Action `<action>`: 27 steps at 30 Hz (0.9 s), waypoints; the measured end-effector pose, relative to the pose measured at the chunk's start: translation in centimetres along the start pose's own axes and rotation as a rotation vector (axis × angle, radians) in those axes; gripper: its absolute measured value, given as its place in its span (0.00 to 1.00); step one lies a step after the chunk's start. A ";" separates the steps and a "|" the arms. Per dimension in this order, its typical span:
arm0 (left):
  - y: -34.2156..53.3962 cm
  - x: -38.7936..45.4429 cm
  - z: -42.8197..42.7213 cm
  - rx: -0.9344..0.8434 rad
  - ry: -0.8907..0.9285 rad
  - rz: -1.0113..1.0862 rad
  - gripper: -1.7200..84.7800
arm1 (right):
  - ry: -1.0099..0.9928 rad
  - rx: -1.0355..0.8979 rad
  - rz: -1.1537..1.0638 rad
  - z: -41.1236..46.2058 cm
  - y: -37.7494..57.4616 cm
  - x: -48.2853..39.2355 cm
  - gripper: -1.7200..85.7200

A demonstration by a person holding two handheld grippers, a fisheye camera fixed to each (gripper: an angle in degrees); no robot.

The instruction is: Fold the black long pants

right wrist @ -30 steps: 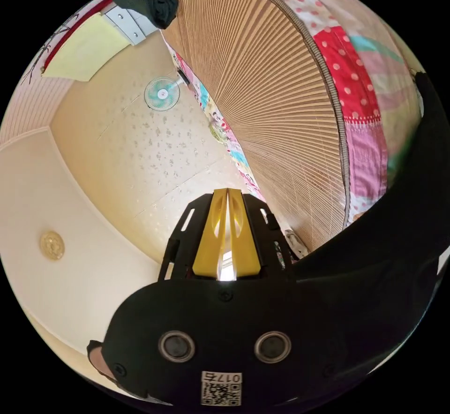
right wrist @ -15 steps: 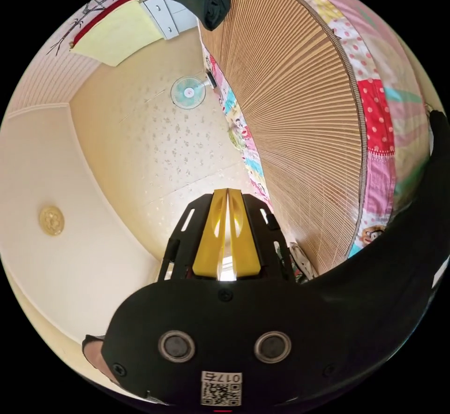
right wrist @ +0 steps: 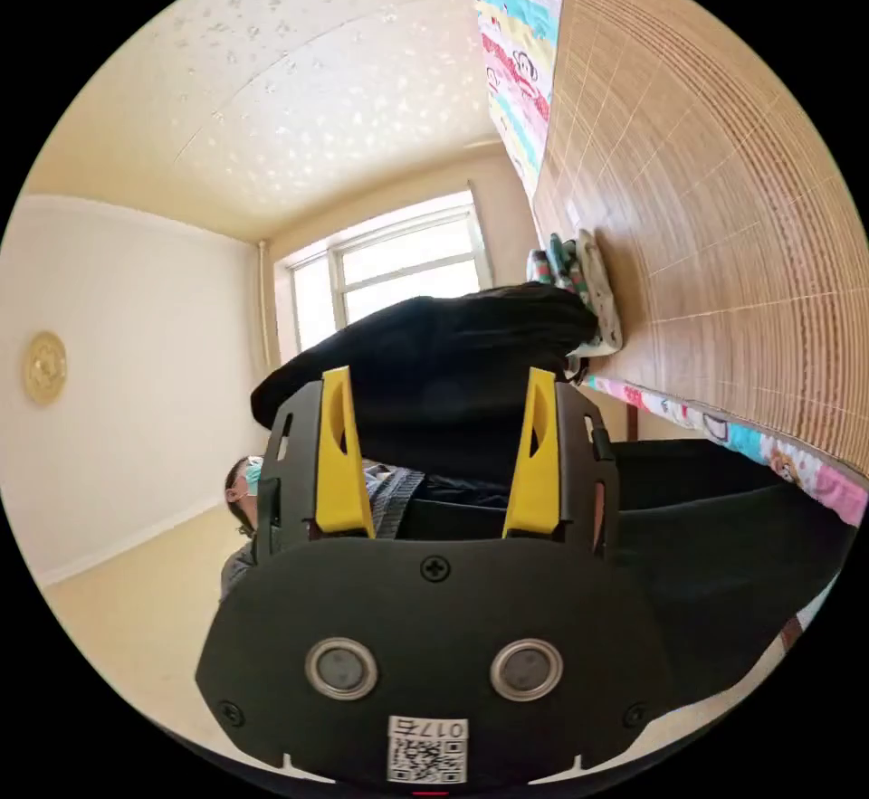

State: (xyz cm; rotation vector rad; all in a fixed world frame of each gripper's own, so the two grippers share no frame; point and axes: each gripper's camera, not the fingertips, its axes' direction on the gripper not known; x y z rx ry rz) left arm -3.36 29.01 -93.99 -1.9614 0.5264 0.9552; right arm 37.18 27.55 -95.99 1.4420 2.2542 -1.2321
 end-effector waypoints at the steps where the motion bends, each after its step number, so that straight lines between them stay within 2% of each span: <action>1: -0.2 0.1 1.8 -0.016 0.041 0.004 0.06 | -0.155 -0.009 -0.009 0.9 -1.1 1.3 0.33; 4: -0.4 0.2 10.9 -0.136 0.236 -0.005 0.06 | -0.415 -0.067 -0.047 4.6 -4.2 2.9 0.32; 6: 0.0 0.8 17.1 -0.240 0.328 -0.003 0.06 | -0.435 -0.170 -0.112 7.5 -5.9 2.0 0.26; 8: 0.2 0.7 19.0 -0.238 0.369 -0.019 0.07 | -0.378 -0.247 -0.152 9.6 -7.0 0.8 0.16; 9: 0.1 0.0 19.0 -0.206 0.415 -0.041 0.07 | -0.321 -0.306 -0.151 10.7 -7.4 0.1 0.13; 11: -0.2 -0.9 19.0 -0.183 0.487 -0.066 0.07 | -0.343 -0.321 -0.205 11.0 -7.5 -1.4 0.08; 15: -1.6 -1.2 19.6 -0.199 0.514 -0.054 0.07 | -0.404 -0.226 -0.440 8.7 -7.5 -7.0 0.04; 20: -4.5 -2.8 18.8 -0.247 0.579 -0.021 0.08 | -0.622 -0.191 -0.657 7.3 -7.3 -12.7 0.03; 25: -7.3 -5.5 13.2 -0.249 0.477 0.003 0.10 | -0.837 -0.330 -0.921 8.7 -5.2 -20.6 0.03; 27: -8.1 -7.9 8.0 -0.174 0.380 -0.038 0.11 | -0.878 -0.384 -1.002 9.0 -4.0 -22.9 0.02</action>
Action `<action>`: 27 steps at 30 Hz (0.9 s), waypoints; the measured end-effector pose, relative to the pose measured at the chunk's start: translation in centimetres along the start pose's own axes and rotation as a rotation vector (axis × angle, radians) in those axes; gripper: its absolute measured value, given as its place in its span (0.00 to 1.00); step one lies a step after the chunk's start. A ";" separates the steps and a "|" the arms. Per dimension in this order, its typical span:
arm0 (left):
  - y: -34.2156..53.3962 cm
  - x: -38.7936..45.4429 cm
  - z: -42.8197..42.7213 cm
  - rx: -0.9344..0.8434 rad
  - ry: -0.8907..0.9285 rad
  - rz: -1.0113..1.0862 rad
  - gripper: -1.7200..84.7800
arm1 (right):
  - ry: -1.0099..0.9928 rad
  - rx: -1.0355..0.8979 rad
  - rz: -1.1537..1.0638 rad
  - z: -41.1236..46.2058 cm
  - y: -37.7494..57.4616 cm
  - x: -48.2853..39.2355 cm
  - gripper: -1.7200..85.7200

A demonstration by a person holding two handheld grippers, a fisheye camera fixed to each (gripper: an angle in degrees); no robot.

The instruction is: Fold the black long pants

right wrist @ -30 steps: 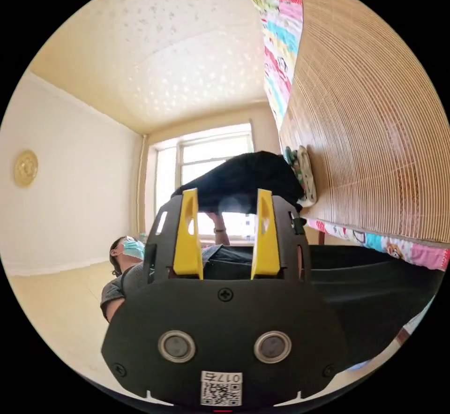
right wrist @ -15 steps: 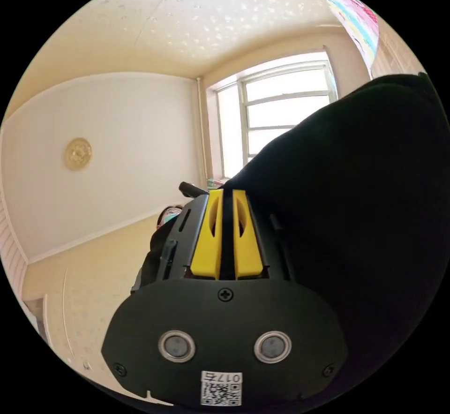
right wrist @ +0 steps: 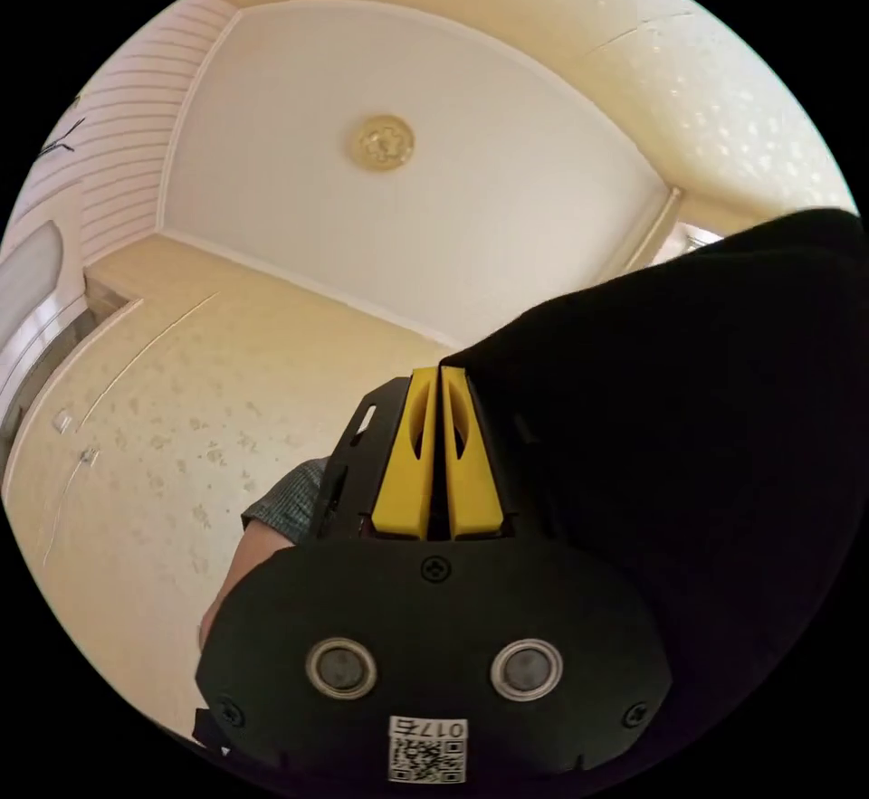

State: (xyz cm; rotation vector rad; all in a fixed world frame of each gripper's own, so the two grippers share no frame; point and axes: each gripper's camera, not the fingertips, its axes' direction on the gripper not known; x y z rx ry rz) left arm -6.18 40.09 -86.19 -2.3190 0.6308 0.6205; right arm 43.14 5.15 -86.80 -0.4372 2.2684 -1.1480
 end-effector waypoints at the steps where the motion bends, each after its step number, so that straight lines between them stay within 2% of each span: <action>1: 0.3 -0.3 -1.8 0.044 -0.031 -0.026 0.12 | -0.024 -0.037 -0.032 1.2 -0.8 -0.6 0.02; 4: 3.2 -2.9 -11.1 0.268 -0.227 -0.268 0.13 | -0.050 -0.086 -0.135 3.3 -2.6 -2.9 0.02; 5: 4.9 -4.6 -14.3 0.343 -0.288 -0.406 0.14 | -0.058 -0.101 -0.146 3.6 -3.0 -3.3 0.02; 6: 6.4 -6.4 -16.9 0.406 -0.284 -0.509 0.15 | -0.086 -0.127 -0.167 4.4 -3.7 -3.8 0.02; 7: 6.9 -7.3 -17.9 0.438 -0.251 -0.538 0.16 | -0.193 -0.154 -0.222 5.5 -4.4 -4.5 0.02; 9: 7.9 -11.6 -20.7 0.556 -0.056 -0.622 0.22 | -0.297 -0.221 -0.286 7.6 -5.4 -5.3 0.02; 11: 7.5 -15.0 -22.2 0.544 -0.057 -0.673 0.22 | -0.405 -0.288 -0.330 10.2 -6.2 -5.6 0.02; 13: 8.2 -20.0 -23.4 0.442 -0.140 -0.866 0.23 | -0.509 -0.405 -0.350 13.5 -6.2 -4.8 0.02; 14: 9.9 -23.7 -23.5 0.406 -0.107 -1.040 0.25 | -0.537 -0.399 -0.347 13.9 -5.9 -4.3 0.02; 15: 11.5 -26.5 -22.5 0.462 0.077 -1.109 0.27 | -0.603 -0.360 -0.318 14.4 -4.8 -2.7 0.02; 16: 11.8 -27.3 -21.9 0.526 0.197 -1.077 0.27 | -0.649 -0.310 -0.260 14.7 -3.1 -0.7 0.02; 17: 12.2 -28.4 -20.7 0.713 0.451 -0.968 0.19 | -0.649 -0.288 -0.223 14.6 -2.1 0.4 0.02; 18: 12.7 -29.1 -20.0 0.810 0.555 -0.979 0.14 | -0.600 -0.274 -0.163 14.1 0.0 1.8 0.02; 20: 12.3 -29.8 -21.0 0.789 0.546 -1.017 0.10 | -0.463 -0.275 -0.091 11.9 2.3 3.3 0.02; 21: 11.1 -30.1 -22.4 0.771 0.520 -0.998 0.10 | -0.418 -0.162 -0.053 9.2 3.1 4.2 0.02; 22: 10.3 -30.1 -23.1 0.765 0.511 -0.983 0.10 | -0.455 -0.005 -0.032 6.1 3.3 5.2 0.02; 24: 7.4 -30.1 -25.6 0.787 0.470 -0.901 0.10 | -0.467 0.153 -0.054 2.4 3.2 5.7 0.02; 27: 5.8 -30.6 -27.9 0.820 0.493 -0.842 0.10 | -0.340 0.183 -0.073 0.5 2.9 5.2 0.02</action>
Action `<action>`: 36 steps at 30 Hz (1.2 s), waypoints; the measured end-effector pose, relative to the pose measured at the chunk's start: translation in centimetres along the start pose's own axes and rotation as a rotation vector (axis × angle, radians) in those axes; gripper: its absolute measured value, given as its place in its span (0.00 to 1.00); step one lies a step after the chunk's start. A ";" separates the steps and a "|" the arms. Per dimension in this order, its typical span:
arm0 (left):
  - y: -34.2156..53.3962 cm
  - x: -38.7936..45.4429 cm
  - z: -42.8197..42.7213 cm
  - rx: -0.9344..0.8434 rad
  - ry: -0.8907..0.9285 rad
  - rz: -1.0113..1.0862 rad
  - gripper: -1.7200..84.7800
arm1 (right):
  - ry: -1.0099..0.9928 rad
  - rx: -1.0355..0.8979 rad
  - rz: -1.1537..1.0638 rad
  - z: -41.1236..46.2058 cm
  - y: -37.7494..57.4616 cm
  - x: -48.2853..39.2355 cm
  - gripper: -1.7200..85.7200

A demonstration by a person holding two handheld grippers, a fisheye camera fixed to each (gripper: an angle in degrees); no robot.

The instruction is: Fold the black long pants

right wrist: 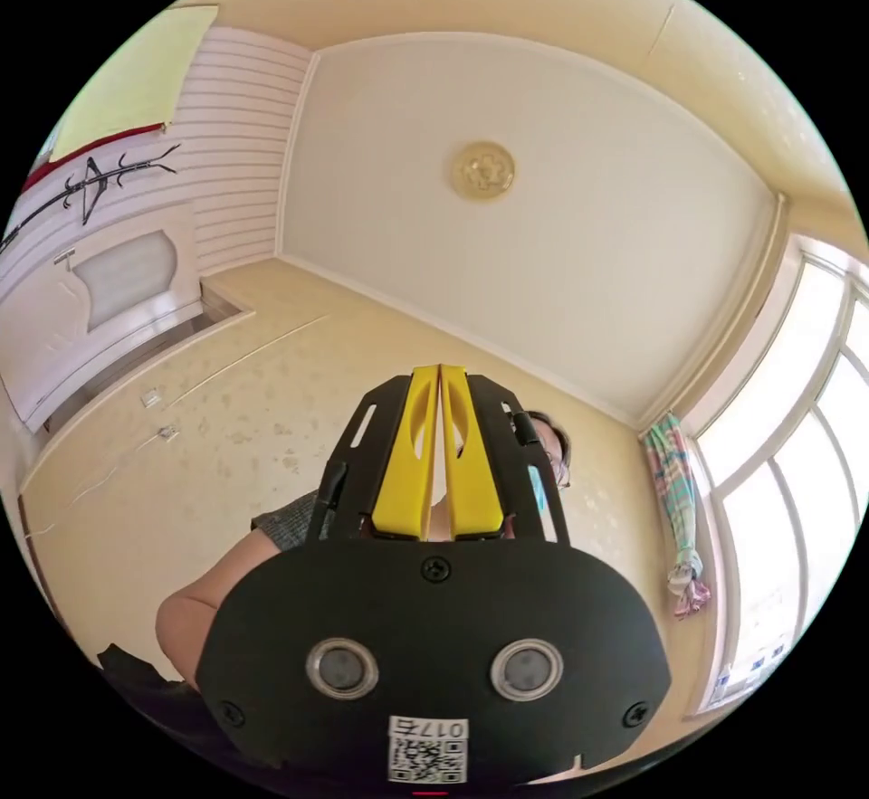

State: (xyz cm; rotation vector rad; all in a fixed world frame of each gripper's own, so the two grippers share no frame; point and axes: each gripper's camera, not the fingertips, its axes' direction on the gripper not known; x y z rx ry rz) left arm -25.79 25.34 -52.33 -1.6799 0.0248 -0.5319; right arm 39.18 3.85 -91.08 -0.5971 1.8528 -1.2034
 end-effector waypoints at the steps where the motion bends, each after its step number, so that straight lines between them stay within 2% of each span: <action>1: -0.3 0.3 -0.2 -0.004 0.004 0.000 0.10 | -0.019 -0.015 -0.012 0.0 0.0 -0.1 0.02; 5: -1.3 2.1 -2.7 -0.008 -0.017 -0.022 0.11 | -0.050 -0.046 -0.040 -0.4 -0.1 -0.2 0.02; 9: -1.5 1.8 -5.9 -0.060 -0.114 -0.178 0.12 | -0.049 -0.014 -0.053 -2.6 -0.1 0.0 0.02; 12: -1.0 2.7 -9.4 0.049 -0.171 -0.209 0.13 | -0.044 0.002 -0.046 -4.2 0.2 0.7 0.02; 16: -0.5 3.9 -10.3 0.075 -0.187 -0.217 0.27 | -0.035 0.017 -0.019 -6.3 0.5 2.2 0.02; 18: -0.3 4.7 -8.8 0.038 -0.280 -0.230 0.34 | -0.037 0.030 -0.011 -7.4 0.8 3.0 0.02; 21: -0.7 5.9 -5.6 -0.026 -0.384 -0.214 0.38 | -0.031 0.054 0.010 -9.2 1.2 4.6 0.02; 22: -0.9 6.3 -4.9 -0.037 -0.409 -0.205 0.38 | -0.031 0.062 0.024 -9.9 1.5 5.3 0.02; 24: -1.7 7.8 -2.1 -0.124 -0.601 -0.155 0.38 | -0.023 0.075 0.049 -11.0 1.9 6.5 0.02; 27: -2.1 7.4 1.7 -0.245 -0.787 -0.134 0.38 | -0.021 0.090 0.074 -12.6 2.6 8.3 0.02; 30: -1.5 1.6 4.2 -0.366 -0.732 -0.236 0.36 | -0.024 0.077 0.065 -13.7 3.0 9.7 0.02; 32: -0.9 -2.0 3.7 -0.327 -0.675 -0.284 0.34 | -0.028 0.069 0.059 -14.4 3.2 10.7 0.02; 34: -0.3 -5.0 2.1 -0.256 -0.596 -0.307 0.29 | -0.038 0.064 0.066 -15.3 3.6 12.2 0.02; 36: 1.1 -8.3 1.0 -0.175 -0.350 -0.238 0.15 | -0.019 0.058 0.066 -16.0 3.6 12.9 0.02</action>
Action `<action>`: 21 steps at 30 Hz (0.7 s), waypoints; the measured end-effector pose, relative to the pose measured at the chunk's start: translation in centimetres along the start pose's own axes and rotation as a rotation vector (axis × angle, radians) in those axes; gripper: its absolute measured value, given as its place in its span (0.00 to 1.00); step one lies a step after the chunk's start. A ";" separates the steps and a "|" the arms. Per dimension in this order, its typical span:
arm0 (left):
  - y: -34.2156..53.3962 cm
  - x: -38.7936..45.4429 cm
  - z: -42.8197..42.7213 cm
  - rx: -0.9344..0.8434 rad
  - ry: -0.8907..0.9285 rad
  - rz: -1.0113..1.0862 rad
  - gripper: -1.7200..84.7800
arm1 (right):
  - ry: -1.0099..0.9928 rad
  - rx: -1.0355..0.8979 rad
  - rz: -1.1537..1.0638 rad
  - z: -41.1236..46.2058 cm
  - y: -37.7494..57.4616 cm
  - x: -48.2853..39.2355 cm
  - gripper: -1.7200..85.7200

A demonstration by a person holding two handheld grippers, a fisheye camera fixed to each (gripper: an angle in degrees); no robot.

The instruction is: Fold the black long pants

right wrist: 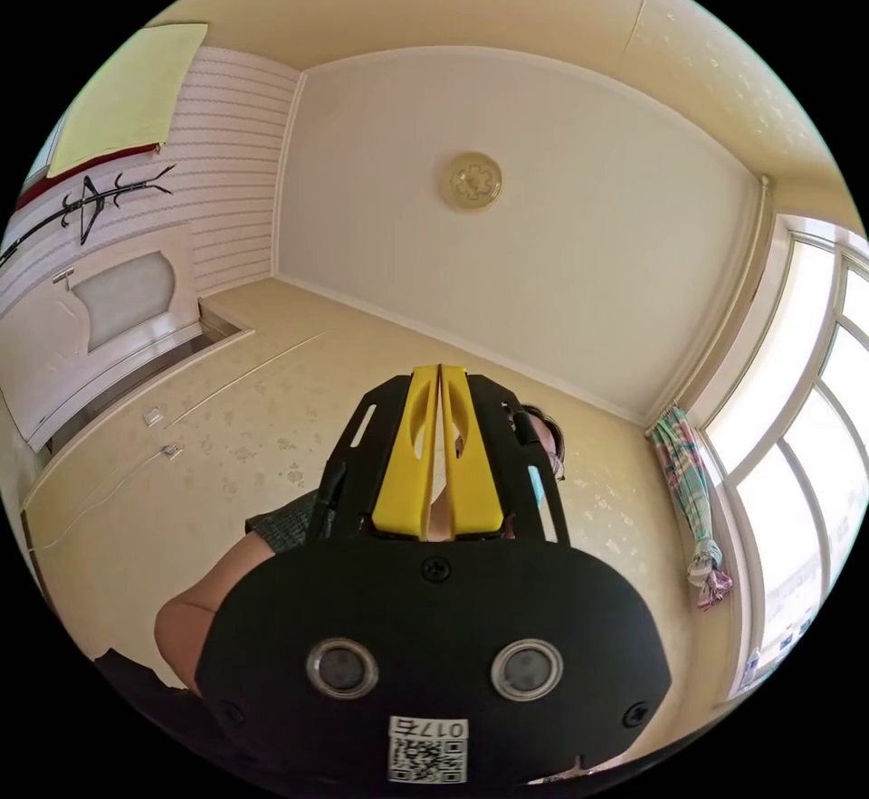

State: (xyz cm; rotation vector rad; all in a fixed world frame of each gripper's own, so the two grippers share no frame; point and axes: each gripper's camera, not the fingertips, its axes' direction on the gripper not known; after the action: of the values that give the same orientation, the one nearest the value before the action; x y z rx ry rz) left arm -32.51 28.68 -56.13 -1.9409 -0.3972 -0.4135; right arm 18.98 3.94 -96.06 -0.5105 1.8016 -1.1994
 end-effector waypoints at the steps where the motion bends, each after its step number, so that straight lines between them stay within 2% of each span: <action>1: 0.3 -0.8 0.3 0.017 0.100 0.022 0.11 | 0.020 -0.014 -0.012 -0.3 -0.3 0.1 0.02; 2: 0.7 -2.1 0.7 0.038 0.198 0.056 0.07 | 0.033 -0.026 -0.019 -0.4 -0.5 0.1 0.02; 4: 1.3 -2.2 1.0 0.038 0.245 0.180 0.06 | 0.118 -0.079 -0.067 -0.5 -1.7 -0.8 0.02; 8: 3.5 1.0 1.3 0.042 0.130 0.463 0.05 | 0.239 -0.137 -0.227 -0.3 -2.6 -3.5 0.03; 11: 6.0 4.3 2.9 -0.023 0.083 0.702 0.04 | 0.450 -0.208 -0.264 -0.1 -3.1 -4.4 0.03; 12: 7.3 5.5 4.0 -0.058 0.069 0.789 0.04 | 0.600 -0.247 -0.262 0.0 -3.3 -4.5 0.03; 14: 9.3 6.9 6.3 -0.136 0.026 0.891 0.04 | 0.913 -0.296 -0.204 -0.3 -3.9 -4.1 0.04; 16: 11.4 7.6 9.1 -0.217 -0.062 0.972 0.04 | 1.423 -0.323 -0.043 -2.1 -5.0 -2.4 0.06; 17: 12.6 7.4 11.2 -0.271 -0.124 1.001 0.04 | 1.538 -0.347 0.001 -2.7 -5.4 -1.7 0.07; 18: 13.5 6.6 13.5 -0.323 -0.180 1.010 0.04 | 1.707 -0.399 0.081 -4.2 -6.1 -0.1 0.16; 19: 14.0 6.1 14.6 -0.347 -0.207 1.014 0.04 | 1.766 -0.435 0.190 -6.1 -6.9 1.9 0.22; 21: 15.3 2.5 19.2 -0.453 -0.312 1.005 0.03 | 1.689 -0.465 0.361 -9.8 -7.9 5.5 0.26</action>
State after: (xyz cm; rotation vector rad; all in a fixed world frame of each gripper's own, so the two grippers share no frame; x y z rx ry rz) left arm -21.37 40.67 -74.55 -2.3593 0.5377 0.4990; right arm 6.81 1.45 -90.15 0.9274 3.3579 -0.8735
